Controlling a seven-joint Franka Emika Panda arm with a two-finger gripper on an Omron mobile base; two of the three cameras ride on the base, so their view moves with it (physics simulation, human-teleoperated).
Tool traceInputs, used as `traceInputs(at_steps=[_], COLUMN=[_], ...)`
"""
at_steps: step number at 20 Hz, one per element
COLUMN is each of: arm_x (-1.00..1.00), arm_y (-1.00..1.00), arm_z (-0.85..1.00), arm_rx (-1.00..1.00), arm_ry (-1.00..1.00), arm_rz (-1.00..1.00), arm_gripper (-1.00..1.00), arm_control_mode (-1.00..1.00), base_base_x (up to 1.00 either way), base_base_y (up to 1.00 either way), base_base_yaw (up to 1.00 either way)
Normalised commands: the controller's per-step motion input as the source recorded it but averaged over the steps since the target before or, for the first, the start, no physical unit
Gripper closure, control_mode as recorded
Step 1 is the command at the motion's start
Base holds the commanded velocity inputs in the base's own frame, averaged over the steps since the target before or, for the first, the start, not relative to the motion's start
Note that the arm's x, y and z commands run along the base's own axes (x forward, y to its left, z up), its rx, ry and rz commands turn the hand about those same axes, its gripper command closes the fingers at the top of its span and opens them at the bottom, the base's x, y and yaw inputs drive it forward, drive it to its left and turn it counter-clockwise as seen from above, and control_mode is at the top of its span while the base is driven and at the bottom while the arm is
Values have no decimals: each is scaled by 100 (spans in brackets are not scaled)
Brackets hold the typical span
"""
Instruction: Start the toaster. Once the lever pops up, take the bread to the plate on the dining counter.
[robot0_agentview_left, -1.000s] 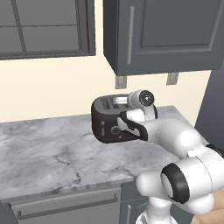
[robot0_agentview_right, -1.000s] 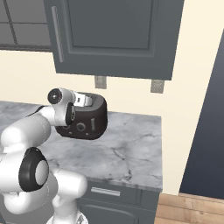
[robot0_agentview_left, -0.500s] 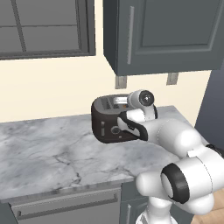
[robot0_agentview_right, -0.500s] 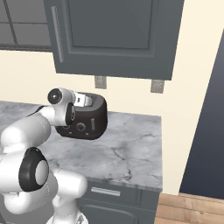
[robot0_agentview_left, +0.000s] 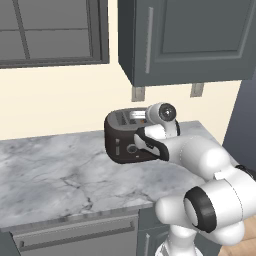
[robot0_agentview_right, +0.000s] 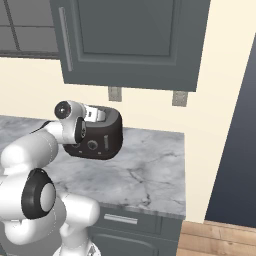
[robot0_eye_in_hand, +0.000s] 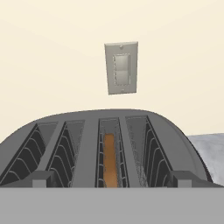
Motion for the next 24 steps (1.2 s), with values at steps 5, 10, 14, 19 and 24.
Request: traceInputs(at_steps=[5, 10, 14, 19, 24], arm_x=[0, 0, 0, 0, 0], arm_y=[0, 0, 0, 0, 0], arm_z=[0, 0, 0, 0, 0], arm_rx=[0, 0, 0, 0, 0], arm_ry=[0, 0, 0, 0, 0], arm_rz=[0, 0, 0, 0, 0], arm_gripper=[-100, -100, -100, -100, -100], arm_control_mode=[-100, -100, -100, -100, -100], base_base_x=[0, 0, 0, 0, 0], base_base_y=[0, 0, 0, 0, 0], base_base_yaw=[0, 0, 0, 0, 0])
